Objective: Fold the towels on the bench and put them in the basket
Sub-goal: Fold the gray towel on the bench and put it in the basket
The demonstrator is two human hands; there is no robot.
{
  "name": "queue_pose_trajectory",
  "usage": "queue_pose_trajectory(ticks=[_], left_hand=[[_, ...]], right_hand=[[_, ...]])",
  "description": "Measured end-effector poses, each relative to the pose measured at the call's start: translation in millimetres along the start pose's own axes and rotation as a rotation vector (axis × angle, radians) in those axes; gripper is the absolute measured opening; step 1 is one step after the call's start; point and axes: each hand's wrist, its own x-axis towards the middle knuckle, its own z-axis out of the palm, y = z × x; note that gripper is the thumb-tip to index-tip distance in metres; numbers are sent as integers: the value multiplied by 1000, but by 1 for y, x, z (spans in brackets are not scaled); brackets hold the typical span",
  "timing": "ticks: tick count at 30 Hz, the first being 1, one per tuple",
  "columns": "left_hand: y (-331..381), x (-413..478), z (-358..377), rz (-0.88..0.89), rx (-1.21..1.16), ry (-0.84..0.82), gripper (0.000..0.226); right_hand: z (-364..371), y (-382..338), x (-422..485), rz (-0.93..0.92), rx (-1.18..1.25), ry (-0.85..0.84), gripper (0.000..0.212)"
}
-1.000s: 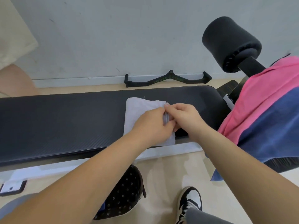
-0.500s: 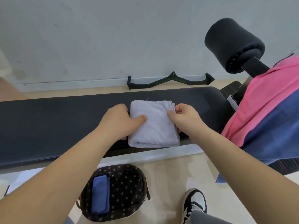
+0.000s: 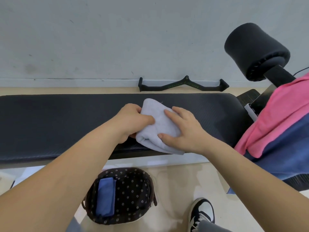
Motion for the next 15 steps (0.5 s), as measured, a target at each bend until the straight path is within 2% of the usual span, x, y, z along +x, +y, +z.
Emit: queue_pose_trajectory(ticks=[4, 7, 11, 13, 15], left_hand=[[3, 0, 1, 53, -72, 31, 23], [8, -6, 10, 144, -76, 77, 24], [15, -18, 33, 291, 87, 134, 24], [21, -23, 44, 347, 183, 130, 25], [26, -25, 54, 394, 292, 119, 20]], right_hand=[[-11, -3, 1, 71, 82, -139, 122], [-7, -5, 0, 78, 15, -173, 125], [9, -4, 1, 2, 22, -70, 125], [3, -3, -6, 84, 21, 22, 119], [-11, -1, -12, 212, -96, 92, 101]])
